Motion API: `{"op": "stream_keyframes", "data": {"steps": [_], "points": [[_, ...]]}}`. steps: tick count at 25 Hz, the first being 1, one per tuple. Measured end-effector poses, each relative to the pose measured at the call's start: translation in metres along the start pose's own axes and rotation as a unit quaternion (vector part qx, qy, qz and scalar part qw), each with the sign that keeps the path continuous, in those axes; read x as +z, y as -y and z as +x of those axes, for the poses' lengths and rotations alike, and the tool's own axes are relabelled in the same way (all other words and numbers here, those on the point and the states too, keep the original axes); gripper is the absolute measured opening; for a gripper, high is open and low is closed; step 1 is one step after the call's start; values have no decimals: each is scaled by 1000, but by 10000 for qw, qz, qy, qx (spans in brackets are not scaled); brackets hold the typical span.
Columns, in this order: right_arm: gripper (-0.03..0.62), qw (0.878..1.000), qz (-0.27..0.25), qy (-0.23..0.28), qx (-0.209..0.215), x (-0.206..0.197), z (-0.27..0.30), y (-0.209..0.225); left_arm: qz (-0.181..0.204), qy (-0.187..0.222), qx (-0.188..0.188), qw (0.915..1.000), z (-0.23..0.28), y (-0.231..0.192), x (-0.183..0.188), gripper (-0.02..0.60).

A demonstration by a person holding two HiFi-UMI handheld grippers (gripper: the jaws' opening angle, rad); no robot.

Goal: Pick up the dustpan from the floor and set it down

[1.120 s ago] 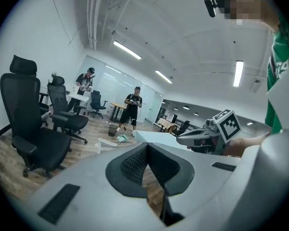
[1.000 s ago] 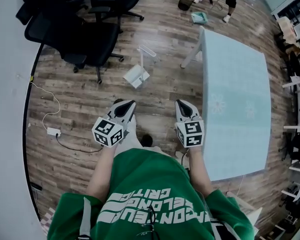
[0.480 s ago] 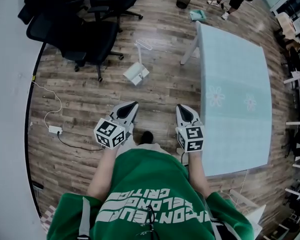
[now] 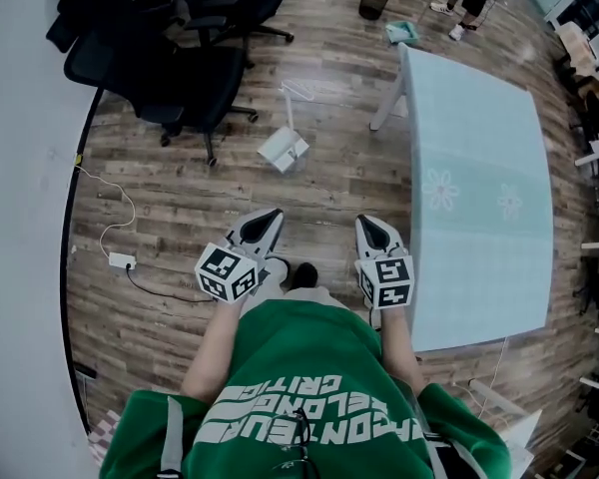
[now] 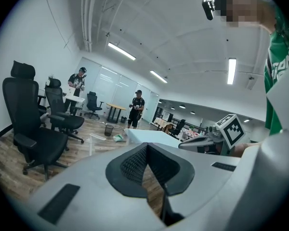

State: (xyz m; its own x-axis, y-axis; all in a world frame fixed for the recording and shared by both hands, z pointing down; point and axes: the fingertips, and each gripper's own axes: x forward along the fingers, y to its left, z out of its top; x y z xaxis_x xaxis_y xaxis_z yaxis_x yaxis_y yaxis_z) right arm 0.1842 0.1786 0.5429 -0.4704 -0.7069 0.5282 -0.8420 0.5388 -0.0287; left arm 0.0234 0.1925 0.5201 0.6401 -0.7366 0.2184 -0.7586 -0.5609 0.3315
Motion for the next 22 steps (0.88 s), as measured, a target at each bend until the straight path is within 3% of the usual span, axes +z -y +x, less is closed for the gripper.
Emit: {"op": "stream_keyframes", "data": {"steps": [22], "points": [[8, 9999, -66, -88, 48, -12, -4, -25, -88, 32, 38, 9999, -33, 2, -13, 2]]}}
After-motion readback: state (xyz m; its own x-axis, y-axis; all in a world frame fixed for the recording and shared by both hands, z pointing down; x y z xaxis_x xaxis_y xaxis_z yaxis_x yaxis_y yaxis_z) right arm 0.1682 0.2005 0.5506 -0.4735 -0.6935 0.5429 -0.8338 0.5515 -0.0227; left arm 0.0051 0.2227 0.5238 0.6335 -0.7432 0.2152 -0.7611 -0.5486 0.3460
